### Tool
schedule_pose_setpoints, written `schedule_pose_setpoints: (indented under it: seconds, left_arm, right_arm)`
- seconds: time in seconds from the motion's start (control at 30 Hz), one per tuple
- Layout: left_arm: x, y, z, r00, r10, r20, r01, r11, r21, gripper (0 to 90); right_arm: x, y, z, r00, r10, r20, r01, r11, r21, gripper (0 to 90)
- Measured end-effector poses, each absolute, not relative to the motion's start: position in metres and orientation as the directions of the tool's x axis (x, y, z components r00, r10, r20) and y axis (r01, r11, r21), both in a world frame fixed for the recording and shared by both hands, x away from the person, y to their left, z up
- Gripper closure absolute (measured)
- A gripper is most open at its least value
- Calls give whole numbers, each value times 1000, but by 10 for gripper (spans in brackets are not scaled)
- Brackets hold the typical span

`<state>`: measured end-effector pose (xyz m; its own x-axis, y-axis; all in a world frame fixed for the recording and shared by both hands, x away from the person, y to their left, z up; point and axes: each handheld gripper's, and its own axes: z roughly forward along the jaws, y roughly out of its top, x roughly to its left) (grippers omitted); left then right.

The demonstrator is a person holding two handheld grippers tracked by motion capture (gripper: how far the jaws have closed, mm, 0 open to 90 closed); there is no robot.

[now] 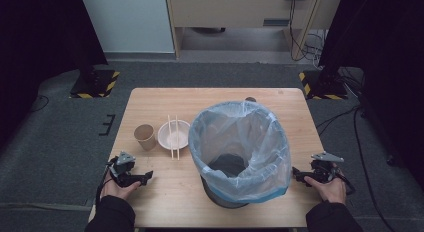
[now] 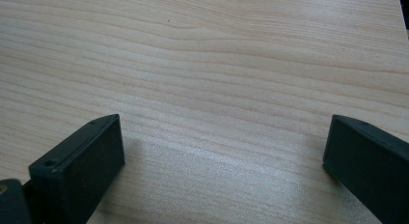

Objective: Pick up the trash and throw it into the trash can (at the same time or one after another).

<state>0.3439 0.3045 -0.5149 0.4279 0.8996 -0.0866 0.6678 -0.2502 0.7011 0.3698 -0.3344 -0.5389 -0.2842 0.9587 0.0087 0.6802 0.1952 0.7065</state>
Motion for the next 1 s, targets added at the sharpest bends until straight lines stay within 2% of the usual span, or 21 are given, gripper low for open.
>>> schedule_pose_setpoints:
  seconds: [0.13,0.47,1.0]
  left_arm:
    - [339,311,-501,387,916,-106,623,-175,763,138]
    - [329,320,-477,317,939,-132,523,-57,850,148]
    - [339,332,-438,274,952,-134,373,23,928,159]
  right_arm:
    - [370,-334,-539,-284,959,9,680,195,707,11]
    - [369,-334,-539,-286,958,9,678,196,708,14]
    - [369,-334,-539,-291,957,8,675,199,710,26]
